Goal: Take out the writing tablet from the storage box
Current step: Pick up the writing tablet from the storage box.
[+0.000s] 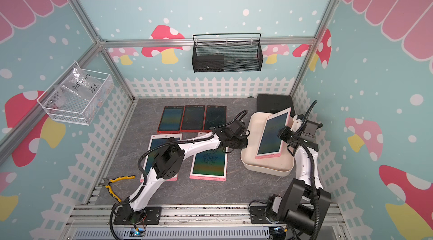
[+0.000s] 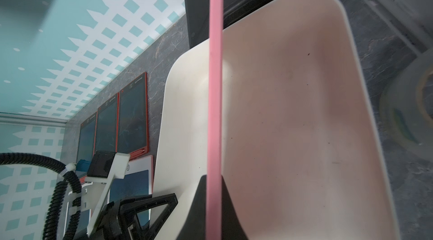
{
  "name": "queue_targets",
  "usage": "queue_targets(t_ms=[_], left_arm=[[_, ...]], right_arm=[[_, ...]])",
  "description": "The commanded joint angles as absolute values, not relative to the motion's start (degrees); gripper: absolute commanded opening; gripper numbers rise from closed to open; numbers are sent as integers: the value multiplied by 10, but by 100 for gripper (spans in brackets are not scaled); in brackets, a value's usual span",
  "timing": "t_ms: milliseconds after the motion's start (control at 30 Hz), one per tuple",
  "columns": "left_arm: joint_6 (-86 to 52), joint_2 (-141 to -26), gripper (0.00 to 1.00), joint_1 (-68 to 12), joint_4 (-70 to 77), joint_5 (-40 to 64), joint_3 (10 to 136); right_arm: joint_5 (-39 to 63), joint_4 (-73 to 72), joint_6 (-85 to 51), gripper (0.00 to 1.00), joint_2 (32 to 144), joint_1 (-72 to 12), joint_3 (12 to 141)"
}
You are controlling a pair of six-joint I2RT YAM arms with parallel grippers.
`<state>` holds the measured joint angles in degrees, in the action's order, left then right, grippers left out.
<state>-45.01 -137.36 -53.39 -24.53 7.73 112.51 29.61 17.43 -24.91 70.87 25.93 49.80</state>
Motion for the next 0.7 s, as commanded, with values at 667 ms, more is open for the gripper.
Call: queue_targets(t_ms=[667], left_arm=[[-470, -1423, 25, -580, -344, 77, 1258]], right_arm=[[276, 183, -231, 2, 660, 288, 571]])
